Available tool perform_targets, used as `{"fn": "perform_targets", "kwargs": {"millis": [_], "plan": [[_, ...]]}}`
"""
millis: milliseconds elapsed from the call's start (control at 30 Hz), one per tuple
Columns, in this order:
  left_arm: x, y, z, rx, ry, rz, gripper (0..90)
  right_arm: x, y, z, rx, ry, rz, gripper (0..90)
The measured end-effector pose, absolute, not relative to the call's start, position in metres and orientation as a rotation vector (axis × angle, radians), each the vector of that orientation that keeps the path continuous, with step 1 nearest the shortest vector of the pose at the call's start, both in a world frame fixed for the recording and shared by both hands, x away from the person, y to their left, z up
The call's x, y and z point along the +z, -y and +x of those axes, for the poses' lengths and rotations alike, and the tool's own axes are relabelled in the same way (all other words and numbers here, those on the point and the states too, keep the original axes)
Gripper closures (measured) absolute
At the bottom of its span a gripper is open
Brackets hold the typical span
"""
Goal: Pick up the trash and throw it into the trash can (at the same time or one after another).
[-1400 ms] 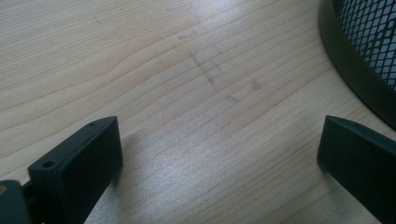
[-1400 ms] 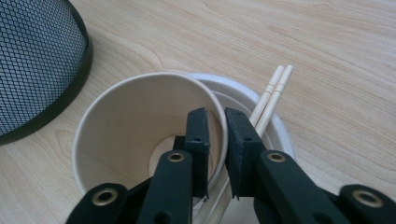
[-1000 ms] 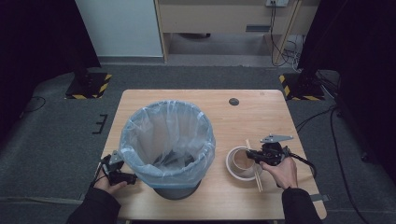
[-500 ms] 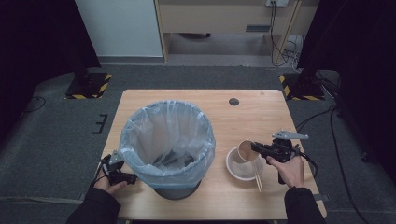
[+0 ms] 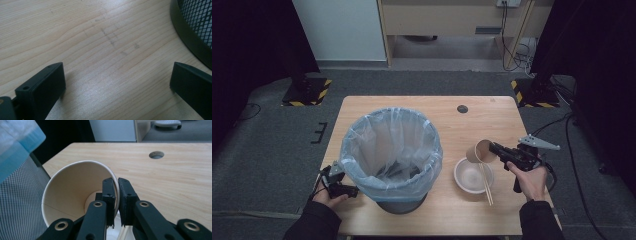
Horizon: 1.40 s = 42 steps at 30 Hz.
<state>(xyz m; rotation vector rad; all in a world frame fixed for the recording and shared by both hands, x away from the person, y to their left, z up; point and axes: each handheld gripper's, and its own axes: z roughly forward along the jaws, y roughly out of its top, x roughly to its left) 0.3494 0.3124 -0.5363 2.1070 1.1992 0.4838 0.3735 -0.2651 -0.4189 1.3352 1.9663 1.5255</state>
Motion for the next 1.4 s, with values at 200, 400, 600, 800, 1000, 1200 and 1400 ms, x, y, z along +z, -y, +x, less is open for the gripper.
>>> {"fn": "perform_targets", "kwargs": {"millis": [200, 400, 600, 800, 1000, 1200, 1400], "plan": [[-0.536, -0.312, 0.349, 0.483, -1.199, 2.107, 0.0, -0.411, 0.269, 0.371, 1.567, -1.905, 1.331, 84.7], [-0.536, -0.312, 0.349, 0.484, -1.2, 2.109, 0.0, -0.401, 0.273, 0.368, 1.616, -1.834, 1.316, 84.7], [-0.536, -0.312, 0.349, 0.484, -1.2, 2.109, 0.0, -0.391, 0.277, 0.364, 1.669, -1.759, 1.299, 84.6], [-0.536, -0.312, 0.349, 0.484, -1.2, 2.109, 0.0, -0.379, 0.279, 0.359, 1.72, -1.694, 1.27, 84.7], [-0.536, -0.312, 0.349, 0.484, -1.2, 2.109, 0.0, -0.372, 0.278, 0.357, 1.747, -1.646, 1.249, 84.7], [-0.536, -0.312, 0.35, 0.484, -1.199, 2.109, 0.0, -0.363, 0.278, 0.354, 1.791, -1.601, 1.215, 84.8], [-0.536, -0.312, 0.35, 0.484, -1.2, 2.108, 0.0, -0.352, 0.276, 0.352, 1.828, -1.576, 1.177, 84.8]]}}
